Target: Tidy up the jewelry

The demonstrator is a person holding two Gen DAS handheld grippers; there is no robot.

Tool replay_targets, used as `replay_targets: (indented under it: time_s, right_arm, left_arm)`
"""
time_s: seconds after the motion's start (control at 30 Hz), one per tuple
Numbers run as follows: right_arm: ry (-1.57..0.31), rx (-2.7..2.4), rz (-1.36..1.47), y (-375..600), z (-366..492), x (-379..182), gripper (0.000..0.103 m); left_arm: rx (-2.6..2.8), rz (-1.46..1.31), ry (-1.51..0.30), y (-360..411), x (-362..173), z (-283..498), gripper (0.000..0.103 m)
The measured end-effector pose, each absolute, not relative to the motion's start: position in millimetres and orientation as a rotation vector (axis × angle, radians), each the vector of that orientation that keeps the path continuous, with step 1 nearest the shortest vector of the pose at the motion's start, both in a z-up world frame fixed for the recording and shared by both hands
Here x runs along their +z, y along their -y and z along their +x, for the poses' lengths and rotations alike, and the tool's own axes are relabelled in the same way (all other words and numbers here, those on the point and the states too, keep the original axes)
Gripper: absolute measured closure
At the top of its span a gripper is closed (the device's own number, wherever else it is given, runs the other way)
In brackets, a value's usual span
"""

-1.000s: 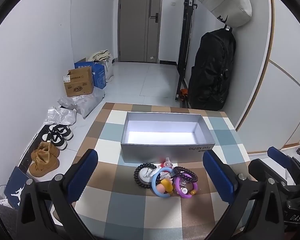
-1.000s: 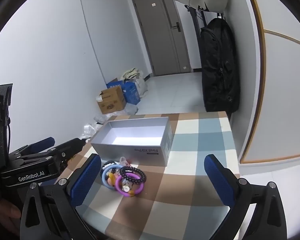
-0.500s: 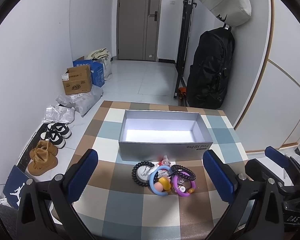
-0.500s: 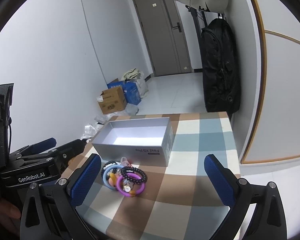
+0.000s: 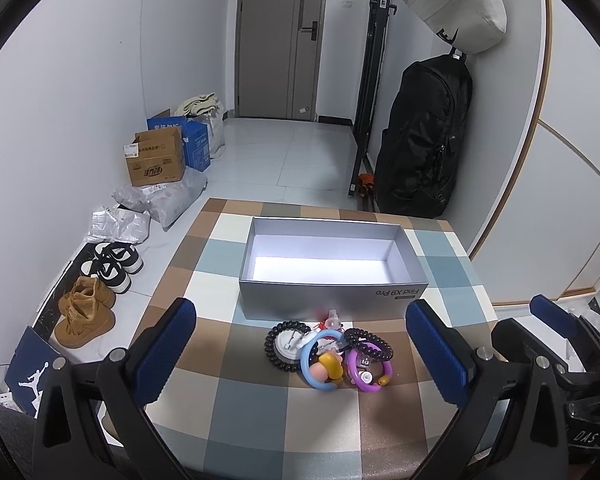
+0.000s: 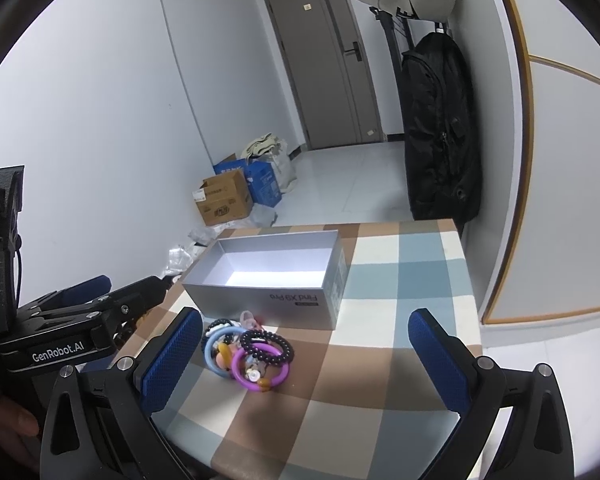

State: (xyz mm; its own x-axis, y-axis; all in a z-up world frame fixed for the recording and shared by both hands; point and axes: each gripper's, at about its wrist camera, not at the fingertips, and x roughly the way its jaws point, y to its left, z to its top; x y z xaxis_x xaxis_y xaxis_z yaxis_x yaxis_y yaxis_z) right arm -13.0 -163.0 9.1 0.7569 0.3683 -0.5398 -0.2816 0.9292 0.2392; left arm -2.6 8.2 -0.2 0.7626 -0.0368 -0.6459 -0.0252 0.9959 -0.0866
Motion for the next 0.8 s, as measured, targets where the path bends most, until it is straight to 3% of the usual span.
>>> replay_targets:
  time_s: [0.8]
  right_arm:
    - [-0.619,0.354,0.146,161.5,-13.0,7.7,0.000]
  left_arm:
    - [-0.022,-0.118,-0.727,-10.0,-1.6,-1.3,0.001]
